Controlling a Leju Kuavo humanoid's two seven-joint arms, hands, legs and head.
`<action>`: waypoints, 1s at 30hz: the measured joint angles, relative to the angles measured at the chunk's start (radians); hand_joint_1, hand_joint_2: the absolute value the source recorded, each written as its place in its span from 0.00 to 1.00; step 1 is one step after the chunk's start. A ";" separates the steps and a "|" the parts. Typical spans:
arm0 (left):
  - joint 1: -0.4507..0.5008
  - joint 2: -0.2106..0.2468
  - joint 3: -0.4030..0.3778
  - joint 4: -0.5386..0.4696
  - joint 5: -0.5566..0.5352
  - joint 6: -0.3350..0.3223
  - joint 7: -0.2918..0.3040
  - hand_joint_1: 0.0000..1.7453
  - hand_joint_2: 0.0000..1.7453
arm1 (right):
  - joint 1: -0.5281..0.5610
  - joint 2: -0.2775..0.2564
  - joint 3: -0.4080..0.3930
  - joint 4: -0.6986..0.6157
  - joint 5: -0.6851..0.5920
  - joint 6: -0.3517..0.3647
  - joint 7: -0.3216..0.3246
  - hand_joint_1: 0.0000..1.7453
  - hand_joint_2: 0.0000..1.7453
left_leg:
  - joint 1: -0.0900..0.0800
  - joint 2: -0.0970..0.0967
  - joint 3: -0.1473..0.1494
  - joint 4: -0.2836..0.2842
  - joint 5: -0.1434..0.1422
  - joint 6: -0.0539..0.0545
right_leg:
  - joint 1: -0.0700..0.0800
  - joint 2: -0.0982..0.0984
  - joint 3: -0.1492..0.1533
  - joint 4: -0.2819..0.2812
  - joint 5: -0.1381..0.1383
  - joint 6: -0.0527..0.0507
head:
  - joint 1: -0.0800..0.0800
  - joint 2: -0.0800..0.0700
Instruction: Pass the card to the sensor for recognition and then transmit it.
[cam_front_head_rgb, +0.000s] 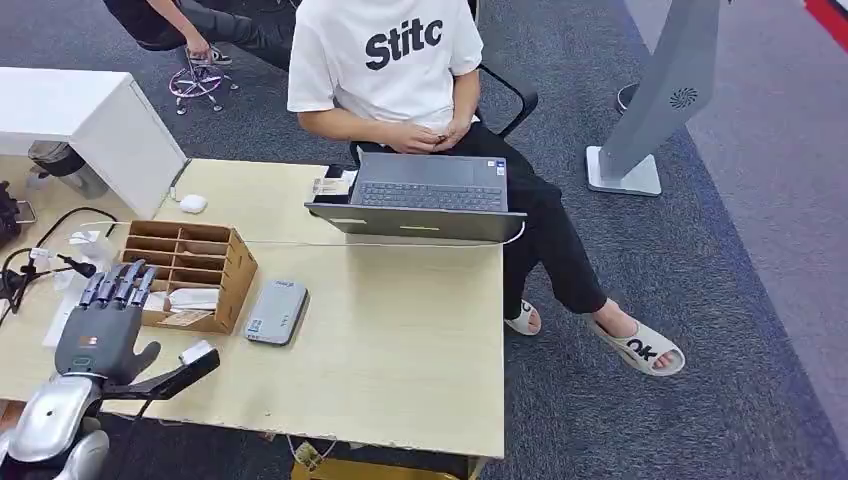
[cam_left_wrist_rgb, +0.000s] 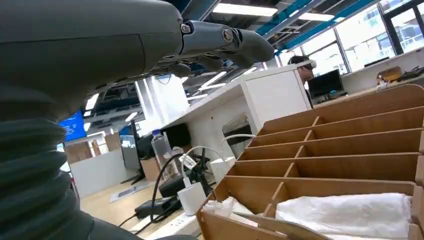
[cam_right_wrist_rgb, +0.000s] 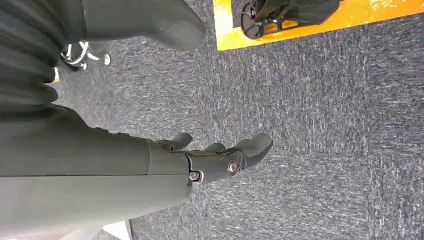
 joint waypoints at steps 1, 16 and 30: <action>-0.006 -0.007 -0.001 0.012 -0.005 0.004 -0.002 0.00 1.00 | 0.000 0.000 0.000 0.000 0.001 0.000 0.000 0.00 1.00 | 0.000 0.000 0.000 0.000 0.000 0.000 | 0.000 0.000 0.000 0.000 0.000 0.000 | 0.000 0.000; -0.045 -0.032 -0.025 0.079 -0.017 0.025 -0.006 0.00 1.00 | 0.000 0.000 0.009 0.000 0.007 0.000 -0.002 0.00 1.00 | 0.000 0.000 0.000 0.000 0.000 0.000 | 0.000 0.000 0.000 0.000 0.000 0.000 | 0.000 0.000; -0.075 -0.043 -0.027 0.137 -0.008 0.025 0.000 0.01 1.00 | 0.000 0.000 0.014 0.000 0.013 0.001 -0.002 0.00 1.00 | 0.000 0.000 0.000 0.000 0.000 0.000 | 0.000 0.000 0.000 0.000 0.000 0.000 | 0.000 0.000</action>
